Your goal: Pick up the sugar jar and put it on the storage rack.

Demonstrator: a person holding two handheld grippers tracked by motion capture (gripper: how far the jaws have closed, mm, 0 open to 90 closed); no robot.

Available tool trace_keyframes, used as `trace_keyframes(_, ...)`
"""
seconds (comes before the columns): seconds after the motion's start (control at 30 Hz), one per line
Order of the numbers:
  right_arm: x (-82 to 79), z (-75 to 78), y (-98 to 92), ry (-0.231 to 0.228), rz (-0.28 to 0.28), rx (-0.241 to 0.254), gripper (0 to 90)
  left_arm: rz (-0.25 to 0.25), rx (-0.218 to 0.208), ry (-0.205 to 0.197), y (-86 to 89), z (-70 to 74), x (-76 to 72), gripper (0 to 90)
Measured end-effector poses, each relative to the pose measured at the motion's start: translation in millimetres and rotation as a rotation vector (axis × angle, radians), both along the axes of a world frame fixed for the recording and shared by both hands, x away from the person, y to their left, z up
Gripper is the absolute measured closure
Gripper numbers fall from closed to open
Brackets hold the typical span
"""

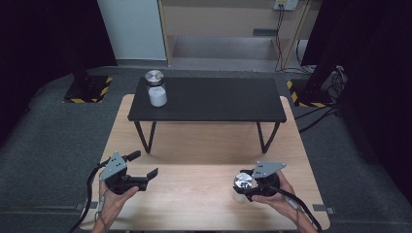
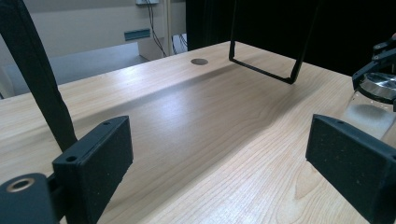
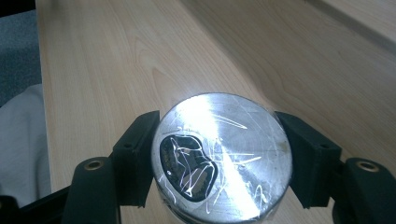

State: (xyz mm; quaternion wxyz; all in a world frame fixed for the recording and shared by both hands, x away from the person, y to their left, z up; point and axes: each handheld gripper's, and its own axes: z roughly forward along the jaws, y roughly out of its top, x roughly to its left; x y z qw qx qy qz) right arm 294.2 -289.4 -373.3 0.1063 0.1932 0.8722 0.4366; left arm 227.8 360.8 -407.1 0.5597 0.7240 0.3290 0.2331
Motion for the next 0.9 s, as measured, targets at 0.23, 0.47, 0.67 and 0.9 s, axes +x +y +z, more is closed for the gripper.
trace_keyframes(0.23,-8.2,14.2,-3.8,-0.026,-0.019,0.028,34.7,0.001,-0.001,-0.001,0.1,-0.1,0.1,6.3)
trace_keyframes(0.47,-12.6,49.5,-10.6,-0.043,-0.029,0.068,34.7,-0.002,-0.002,0.000,0.1,-0.4,0.6,6.3)
trace_keyframes(0.67,-14.9,86.6,-13.7,-0.041,-0.052,0.062,34.7,-0.003,-0.005,0.001,0.5,-0.7,0.6,6.2)
trace_keyframes(0.9,-17.6,128.5,-18.4,-0.054,-0.096,0.067,34.7,-0.006,-0.004,0.005,0.6,-0.8,1.3,6.2)
